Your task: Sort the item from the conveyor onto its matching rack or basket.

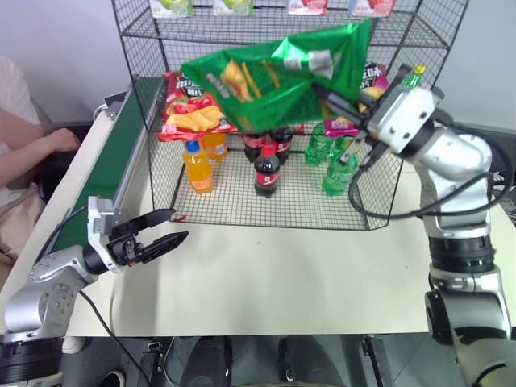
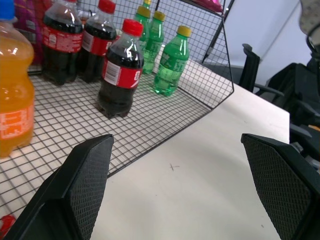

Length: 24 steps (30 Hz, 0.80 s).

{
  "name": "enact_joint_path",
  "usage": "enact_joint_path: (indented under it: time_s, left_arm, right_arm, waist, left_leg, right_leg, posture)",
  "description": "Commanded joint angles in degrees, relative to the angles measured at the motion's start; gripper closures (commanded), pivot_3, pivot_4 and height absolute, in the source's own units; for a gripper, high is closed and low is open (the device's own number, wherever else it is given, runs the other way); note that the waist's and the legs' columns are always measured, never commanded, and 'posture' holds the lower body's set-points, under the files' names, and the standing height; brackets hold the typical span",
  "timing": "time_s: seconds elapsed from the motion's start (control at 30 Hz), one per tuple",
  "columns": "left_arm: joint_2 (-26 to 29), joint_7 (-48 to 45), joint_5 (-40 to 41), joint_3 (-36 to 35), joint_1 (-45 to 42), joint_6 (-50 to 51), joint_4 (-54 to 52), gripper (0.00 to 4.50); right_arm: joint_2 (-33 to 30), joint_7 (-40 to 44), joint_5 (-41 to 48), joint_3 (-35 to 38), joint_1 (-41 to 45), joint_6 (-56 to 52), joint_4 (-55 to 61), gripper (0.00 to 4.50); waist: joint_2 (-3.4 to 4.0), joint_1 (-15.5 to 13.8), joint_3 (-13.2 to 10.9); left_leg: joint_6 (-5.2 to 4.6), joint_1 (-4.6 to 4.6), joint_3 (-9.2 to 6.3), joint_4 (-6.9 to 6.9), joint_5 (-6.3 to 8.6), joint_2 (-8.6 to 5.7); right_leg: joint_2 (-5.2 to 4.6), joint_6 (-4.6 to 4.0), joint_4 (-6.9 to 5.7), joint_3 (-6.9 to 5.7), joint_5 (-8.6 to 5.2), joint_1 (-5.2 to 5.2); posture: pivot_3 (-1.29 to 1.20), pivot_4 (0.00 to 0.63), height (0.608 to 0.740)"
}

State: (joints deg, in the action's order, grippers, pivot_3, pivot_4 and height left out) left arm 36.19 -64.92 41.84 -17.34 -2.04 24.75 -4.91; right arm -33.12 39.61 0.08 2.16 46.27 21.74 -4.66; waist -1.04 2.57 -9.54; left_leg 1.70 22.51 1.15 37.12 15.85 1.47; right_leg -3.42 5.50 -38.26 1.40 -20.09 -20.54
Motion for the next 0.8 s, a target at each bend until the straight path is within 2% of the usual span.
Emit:
enact_joint_path:
  time_s: [0.03,0.13,0.23,0.3,0.37,0.47,0.67,0.8]
  left_arm:
    - [0.43,0.73,0.82,-1.13,0.42,-0.08,-2.68,0.14]
    - [0.45,1.12,1.42,-1.54,1.00,0.48,-3.25,0.14]
    - [0.09,1.78,1.33,-1.47,1.43,0.22,-4.04,0.14]
    - [-0.31,2.34,1.41,-1.28,1.49,0.23,-4.59,0.14]
    - [-0.68,2.77,1.38,-0.99,1.56,0.30,-5.24,0.14]
    - [-0.89,3.32,1.54,-1.05,1.74,0.59,-5.97,0.14]
    - [-1.17,4.50,2.36,-1.50,2.33,1.12,-6.66,0.14]
    - [-1.51,5.24,2.44,-1.31,2.49,0.85,-6.98,0.14]
  right_arm:
    - [-1.98,-2.84,-4.12,0.01,2.26,8.16,-4.73,4.50]
    - [-2.98,-6.99,-8.32,-0.12,2.75,12.53,-8.61,4.50]
    - [-5.56,-13.49,-23.09,-5.18,0.71,20.60,-11.42,4.50]
    - [-7.25,-19.63,-33.08,-8.13,0.66,21.37,-13.26,4.50]
    - [-8.40,-25.09,-38.59,-9.12,1.48,21.55,-14.74,4.50]
    - [-9.61,-29.62,-41.63,-9.92,2.17,22.65,-15.28,4.50]
    - [-9.96,-32.33,-43.63,-10.54,0.77,19.18,-14.67,4.50]
    - [-8.46,-31.34,-42.94,-10.61,0.28,14.39,-13.11,4.50]
  waist:
    - [0.00,-0.01,0.00]
    - [0.00,-0.04,0.00]
    - [0.00,-0.01,0.00]
    - [0.01,0.02,0.00]
    - [0.01,0.04,0.00]
    - [0.03,-0.02,-0.02]
    - [0.02,0.05,-0.02]
    - [0.02,0.00,-0.02]
  left_leg:
    - [0.00,0.00,0.00,0.00,0.00,0.01]
    - [0.00,0.01,0.01,-0.01,0.00,0.00]
    - [0.00,0.01,0.03,0.00,0.00,0.00]
    - [0.01,0.00,0.03,0.00,-0.01,0.01]
    - [0.05,0.00,0.06,0.02,-0.03,0.01]
    - [0.13,0.01,0.08,0.03,-0.08,0.00]
    - [0.16,0.01,0.08,0.02,-0.10,0.02]
    - [0.16,0.01,0.07,0.03,-0.10,0.02]
  right_leg:
    - [0.00,0.00,0.00,0.00,0.00,0.00]
    - [0.00,0.00,0.03,0.00,0.00,0.01]
    - [0.00,0.00,0.02,0.01,0.00,-0.01]
    - [0.01,0.00,0.00,0.02,0.00,-0.01]
    - [0.02,0.00,-0.07,0.05,0.00,-0.05]
    - [0.02,0.00,-0.13,0.07,0.00,-0.09]
    - [0.06,0.00,-0.13,0.08,0.00,-0.09]
    - [0.06,0.00,-0.16,0.07,0.00,-0.08]
  posture:
    - [0.00,0.150,0.739]
    - [0.00,0.150,0.739]
    - [0.00,0.150,0.739]
    - [0.00,0.150,0.739]
    - [0.00,0.150,0.739]
    - [0.00,0.150,0.739]
    - [0.00,0.150,0.739]
    - [0.00,0.150,0.739]
